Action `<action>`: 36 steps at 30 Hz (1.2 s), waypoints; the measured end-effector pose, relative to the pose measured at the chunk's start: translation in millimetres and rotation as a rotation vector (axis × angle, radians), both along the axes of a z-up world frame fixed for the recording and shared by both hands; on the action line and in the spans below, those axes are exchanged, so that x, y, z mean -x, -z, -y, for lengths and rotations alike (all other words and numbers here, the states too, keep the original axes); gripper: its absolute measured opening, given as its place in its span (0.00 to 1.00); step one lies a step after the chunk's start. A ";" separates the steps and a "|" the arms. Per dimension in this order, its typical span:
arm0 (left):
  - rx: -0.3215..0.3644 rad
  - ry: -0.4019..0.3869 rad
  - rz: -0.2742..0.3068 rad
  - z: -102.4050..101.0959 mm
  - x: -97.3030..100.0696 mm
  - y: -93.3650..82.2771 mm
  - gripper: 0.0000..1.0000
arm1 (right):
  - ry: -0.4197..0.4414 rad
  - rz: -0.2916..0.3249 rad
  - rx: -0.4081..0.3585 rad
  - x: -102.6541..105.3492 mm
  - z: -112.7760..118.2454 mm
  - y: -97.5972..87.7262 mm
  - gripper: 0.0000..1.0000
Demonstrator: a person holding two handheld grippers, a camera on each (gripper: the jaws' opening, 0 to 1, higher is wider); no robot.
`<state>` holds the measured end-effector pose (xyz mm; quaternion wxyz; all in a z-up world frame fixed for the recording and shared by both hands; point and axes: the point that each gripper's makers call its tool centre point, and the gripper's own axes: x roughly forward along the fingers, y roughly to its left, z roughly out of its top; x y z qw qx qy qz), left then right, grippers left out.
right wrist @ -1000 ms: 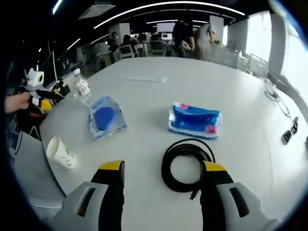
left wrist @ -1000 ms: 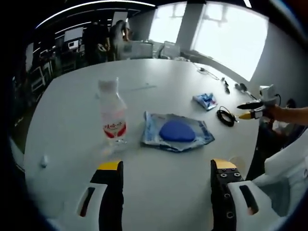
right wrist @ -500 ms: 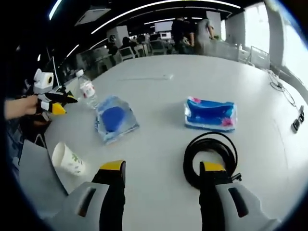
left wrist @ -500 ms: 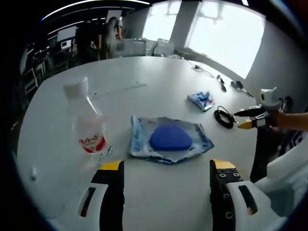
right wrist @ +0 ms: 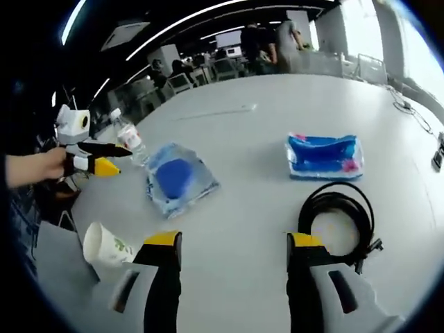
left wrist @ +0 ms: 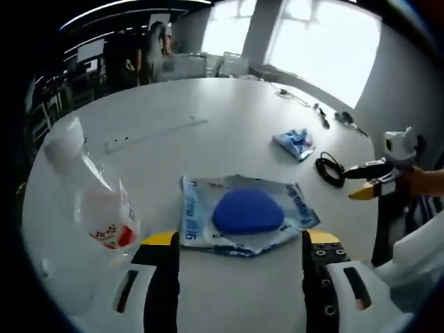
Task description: Arrange the tabletop items into an orderly group along one side of the table until the central work area is clear of visible clutter.
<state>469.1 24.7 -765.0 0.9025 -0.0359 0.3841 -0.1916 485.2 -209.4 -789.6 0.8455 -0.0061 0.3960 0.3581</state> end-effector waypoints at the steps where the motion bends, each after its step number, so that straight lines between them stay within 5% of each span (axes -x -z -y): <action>1: -0.006 0.003 0.001 0.2 -1.1 0.8 0.68 | 0.003 -0.005 -0.006 0.5 -3.0 0.3 0.58; 21: -0.036 -0.062 -0.036 -14.6 -34.9 36.0 0.68 | 0.015 -0.136 -0.140 7.0 -79.7 17.3 0.54; 36: -0.045 -0.092 -0.082 -18.2 -38.0 52.2 0.65 | 0.035 -0.210 -0.182 1.8 -103.9 28.9 0.50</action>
